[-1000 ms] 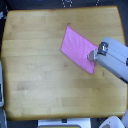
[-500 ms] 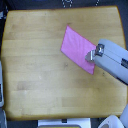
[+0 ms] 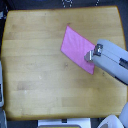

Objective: Folding a cloth

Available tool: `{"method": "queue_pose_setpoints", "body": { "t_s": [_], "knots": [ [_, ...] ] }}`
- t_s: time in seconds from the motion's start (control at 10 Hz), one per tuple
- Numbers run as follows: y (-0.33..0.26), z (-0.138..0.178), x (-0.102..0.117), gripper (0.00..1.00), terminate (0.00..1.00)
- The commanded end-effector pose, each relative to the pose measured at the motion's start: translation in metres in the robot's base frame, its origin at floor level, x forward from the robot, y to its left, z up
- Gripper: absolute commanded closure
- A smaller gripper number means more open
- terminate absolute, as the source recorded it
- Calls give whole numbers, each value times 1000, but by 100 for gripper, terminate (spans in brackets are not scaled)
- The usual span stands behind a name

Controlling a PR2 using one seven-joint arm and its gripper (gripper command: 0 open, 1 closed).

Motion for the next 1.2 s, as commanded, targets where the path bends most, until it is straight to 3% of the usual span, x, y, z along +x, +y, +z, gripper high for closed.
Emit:
{"method": "queue_pose_setpoints", "body": {
  "t_s": [0.0, 1.1],
  "knots": [
    [13, -5, 6, 100, 0],
    [7, 14, 14, 100, 0]
  ]
}}
